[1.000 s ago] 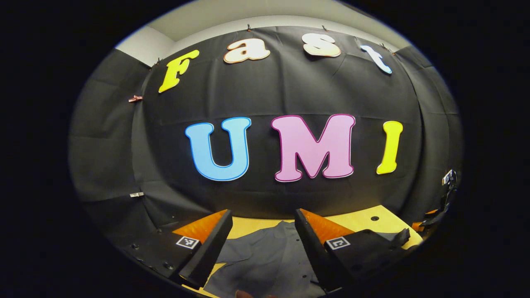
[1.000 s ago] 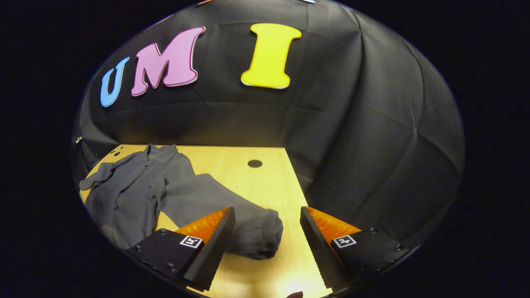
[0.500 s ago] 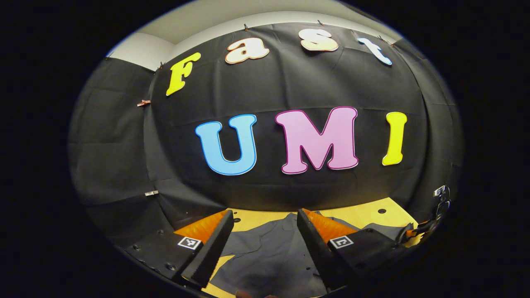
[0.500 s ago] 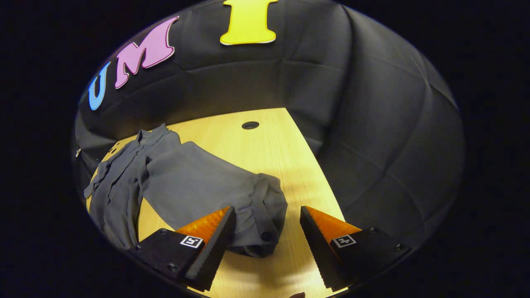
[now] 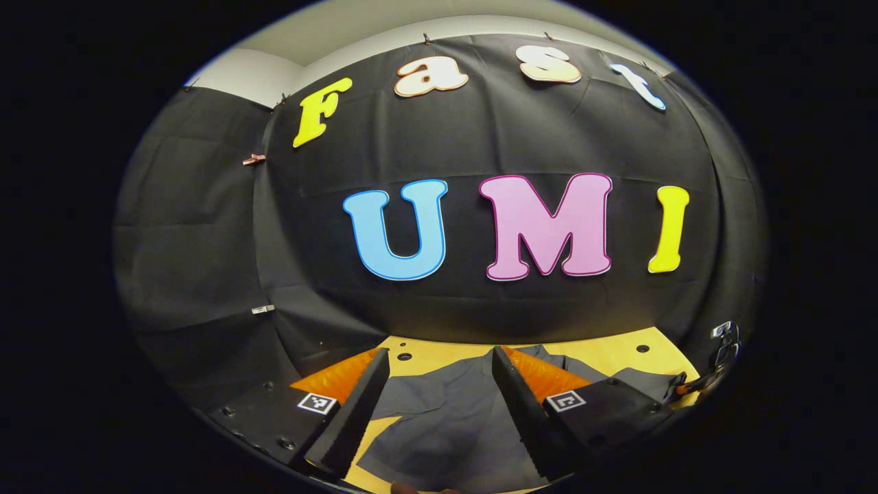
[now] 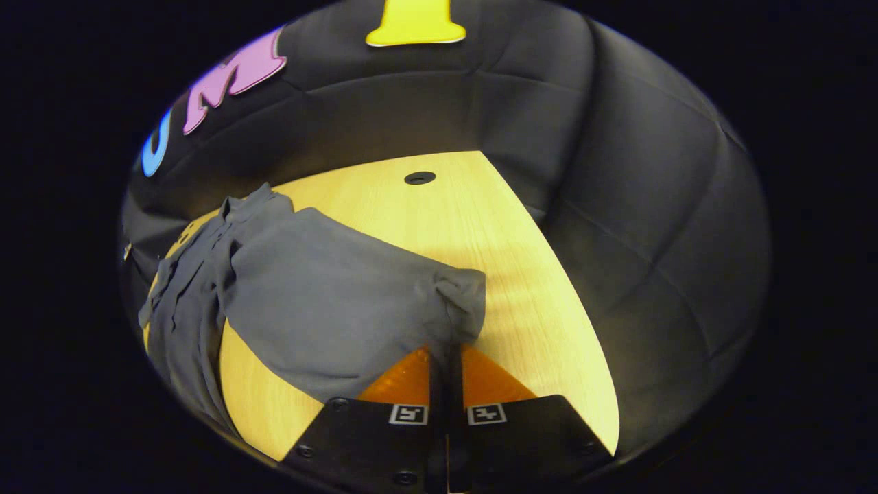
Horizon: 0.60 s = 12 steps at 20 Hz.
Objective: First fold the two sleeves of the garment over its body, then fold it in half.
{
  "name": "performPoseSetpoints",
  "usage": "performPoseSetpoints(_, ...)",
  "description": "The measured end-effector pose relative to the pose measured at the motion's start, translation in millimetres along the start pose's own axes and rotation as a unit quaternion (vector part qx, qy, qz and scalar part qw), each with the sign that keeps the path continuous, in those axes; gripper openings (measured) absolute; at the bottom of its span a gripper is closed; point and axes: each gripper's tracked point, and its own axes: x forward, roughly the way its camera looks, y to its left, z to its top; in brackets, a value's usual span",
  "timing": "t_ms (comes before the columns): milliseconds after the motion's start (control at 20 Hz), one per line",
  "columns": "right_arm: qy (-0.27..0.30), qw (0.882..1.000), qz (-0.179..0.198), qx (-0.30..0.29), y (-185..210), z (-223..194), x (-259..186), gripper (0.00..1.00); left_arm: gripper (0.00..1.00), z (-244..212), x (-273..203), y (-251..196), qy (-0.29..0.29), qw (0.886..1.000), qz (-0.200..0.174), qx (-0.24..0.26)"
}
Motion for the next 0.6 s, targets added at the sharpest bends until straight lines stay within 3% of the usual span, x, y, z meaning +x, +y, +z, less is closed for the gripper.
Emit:
performPoseSetpoints(150,-0.030,0.999,-0.016,0.025,6.1,17.5,-14.9,0.06,0.95,-8.0,6.8,22.1,-0.001,1.000,-0.010,-0.010)
performPoseSetpoints(400,-0.112,0.993,-0.022,0.037,41.3,65.4,-82.8,0.05,0.95,-26.3,29.0,74.8,0.004,0.999,-0.031,-0.041)
performPoseSetpoints(600,-0.157,0.986,-0.041,0.027,72.9,91.6,-133.9,0.06,0.95,-36.1,47.9,114.1,-0.007,0.998,-0.051,-0.025)
